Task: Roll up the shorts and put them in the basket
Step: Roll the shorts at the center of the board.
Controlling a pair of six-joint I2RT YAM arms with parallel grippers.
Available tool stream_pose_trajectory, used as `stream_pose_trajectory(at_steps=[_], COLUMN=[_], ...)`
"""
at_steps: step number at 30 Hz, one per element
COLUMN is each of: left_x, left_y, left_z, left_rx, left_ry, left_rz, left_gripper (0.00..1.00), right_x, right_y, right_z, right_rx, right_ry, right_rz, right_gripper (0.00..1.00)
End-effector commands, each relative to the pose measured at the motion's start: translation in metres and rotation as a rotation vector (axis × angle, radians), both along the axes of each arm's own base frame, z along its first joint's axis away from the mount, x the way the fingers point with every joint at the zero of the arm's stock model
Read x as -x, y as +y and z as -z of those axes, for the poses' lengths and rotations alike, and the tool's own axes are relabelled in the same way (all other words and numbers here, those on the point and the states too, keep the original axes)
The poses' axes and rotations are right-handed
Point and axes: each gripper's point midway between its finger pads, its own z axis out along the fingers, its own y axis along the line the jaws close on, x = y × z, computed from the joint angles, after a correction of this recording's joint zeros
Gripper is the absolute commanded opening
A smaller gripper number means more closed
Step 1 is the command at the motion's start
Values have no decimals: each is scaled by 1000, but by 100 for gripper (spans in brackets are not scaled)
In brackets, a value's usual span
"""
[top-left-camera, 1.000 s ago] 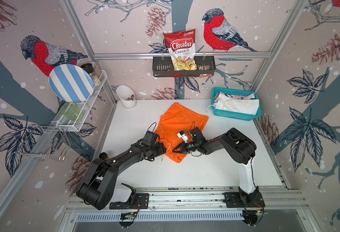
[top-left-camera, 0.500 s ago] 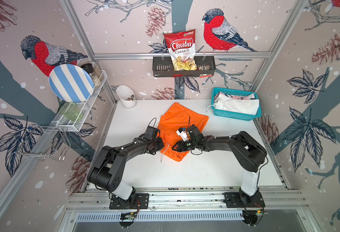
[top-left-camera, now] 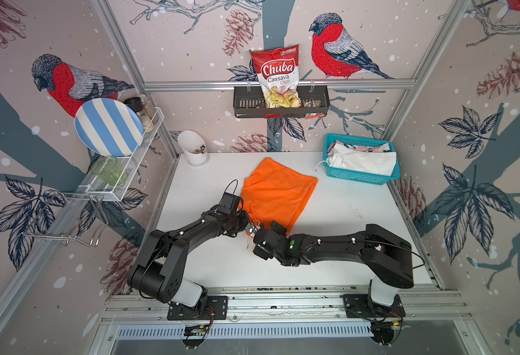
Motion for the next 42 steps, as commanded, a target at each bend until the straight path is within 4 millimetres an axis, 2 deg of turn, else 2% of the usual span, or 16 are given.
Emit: stream_pose_trajectory(at_steps=[1,6,8,10,12,15,18,22,24,27,31,35,40,42], left_x=[3,5,5,4,4,1,-2,-1,3,11,20,23,20,17], left_y=[0,-1,0,-1,-1,0,10,29,38,47,49,42,29,22], left_z=[-3,0,1,2,3,-1,-13,-38,-45,-53,-58,-56,-44,-42], left_rx=[2,9,9,12,9,1,-39,-102,-131,-159,-148,-105,-57,-36], left_ry=[8,18,22,23,23,9,-38,-116,-134,-142,-152,-147,-119,-120], left_rz=[20,28,31,32,37,38,4,-42,-59,-69,-73,-53,-19,-5], left_gripper=[7,9,10,11,12,16,27,52,58,60,63,64,64,65], right_x=[-10,-12,-10,-7,-1,13,33,51,58,58,40,17,-20,-26], right_y=[0,-4,-6,-6,-5,2,13,31,40,46,38,22,-13,-25], right_z=[1,30,36,39,38,32,25,15,8,-3,-12,-7,27,42], right_rx=[99,186,196,191,171,100,19,-166,-284,-476,-736,-922,-1064,-1074], right_ry=[-128,-138,-128,-107,-69,40,198,527,702,934,1214,1388,1478,1487], right_rz=[-9,-29,-36,-41,-48,-68,-100,-130,-148,-159,-127,-41,220,305], right_gripper=[95,81,64,37,16,2,0,0,0,0,0,0,0,0])
